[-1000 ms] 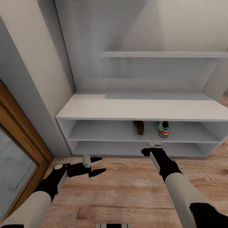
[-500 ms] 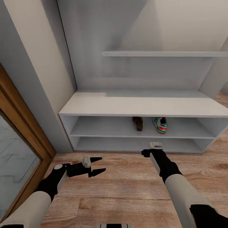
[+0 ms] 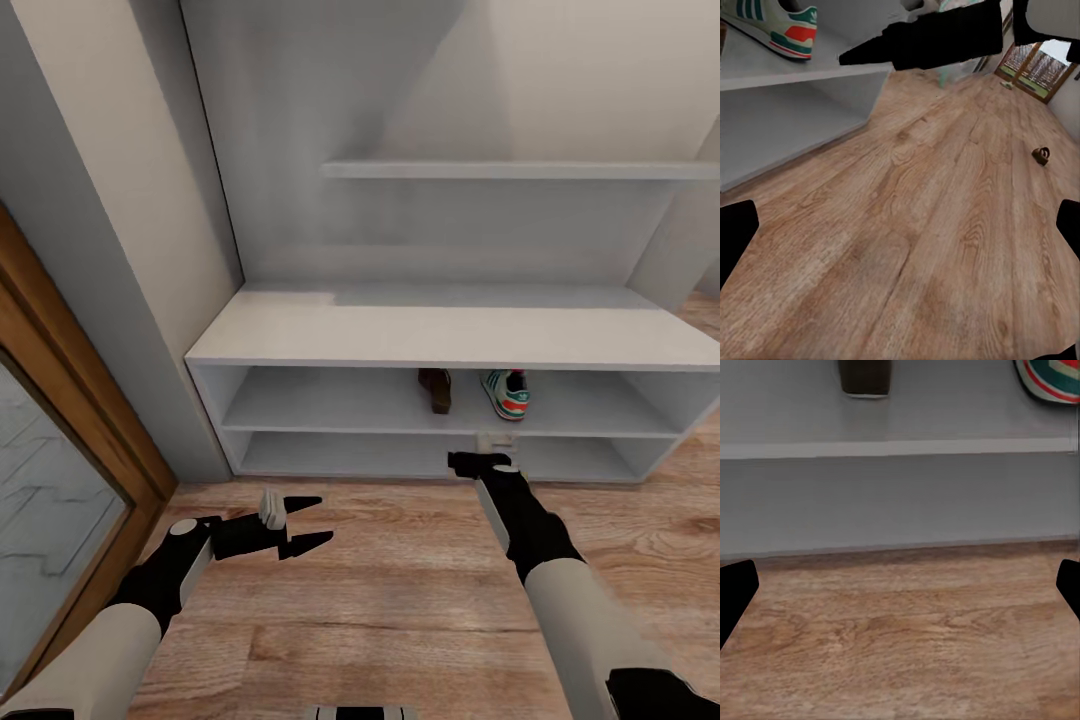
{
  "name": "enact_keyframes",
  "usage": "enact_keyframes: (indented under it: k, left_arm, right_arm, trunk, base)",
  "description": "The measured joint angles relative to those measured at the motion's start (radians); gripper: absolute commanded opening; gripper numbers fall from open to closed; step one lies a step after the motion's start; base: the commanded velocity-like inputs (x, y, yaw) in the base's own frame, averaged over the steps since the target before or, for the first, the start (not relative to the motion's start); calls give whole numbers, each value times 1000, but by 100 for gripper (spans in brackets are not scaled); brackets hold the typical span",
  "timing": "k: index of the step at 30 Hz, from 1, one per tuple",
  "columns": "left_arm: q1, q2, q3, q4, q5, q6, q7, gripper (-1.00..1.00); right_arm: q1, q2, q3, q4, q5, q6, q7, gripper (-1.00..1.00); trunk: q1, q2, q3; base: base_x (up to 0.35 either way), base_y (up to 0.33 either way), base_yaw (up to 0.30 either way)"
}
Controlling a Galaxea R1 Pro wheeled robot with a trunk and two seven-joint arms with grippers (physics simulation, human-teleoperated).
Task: Pick up the two gym shoes and the two sandals from the corridor floor and place them onto the hallstand (shoe rack) in the corridor, making sure they are on the rack and not on the floor. Arrange them so the two gym shoes are next to each other and the two sandals are next to each other.
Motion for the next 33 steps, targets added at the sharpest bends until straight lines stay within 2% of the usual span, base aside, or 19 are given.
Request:
enact_keyframes:
  k: [6,11,17,22,26,28,30,33]
  left_arm:
    - [0,0,0,0,1,0,1,100]
    - [0,0,0,0,1,0,0,100]
    - [0,0,0,0,2,0,0,100]
    - [0,0,0,3,3,0,1,100]
    - [0,0,0,71,-1,-1,12,100]
    - [0,0,0,77,-1,-1,17,100]
    - [0,0,0,95,0,-3,32,100]
    - [0,2,0,132,-1,-5,54,100]
  right_arm:
    - [106,0,0,-20,0,-55,1,100]
    - [163,0,0,-21,0,-129,0,100]
    - [187,1,0,-13,0,-196,0,100]
    - [221,1,0,-4,-1,-323,0,100]
    - [287,0,0,112,-1,-367,3,100]
    - [291,1,0,143,0,-377,3,100]
    - [298,-1,0,189,0,-419,4,100]
    - [300,-2,0,211,-1,-458,6,100]
  trunk:
    - [0,0,0]
    - [0,0,0]
    - [0,0,0]
    - [0,0,0]
    - [0,0,0]
    - [0,0,0]
    - [0,0,0]
    - [0,0,0]
  base:
    - [0,0,0]
    - [0,0,0]
    - [0,0,0]
    - [0,0,0]
    - [0,0,0]
    - [0,0,0]
    - [0,0,0]
    - [0,0,0]
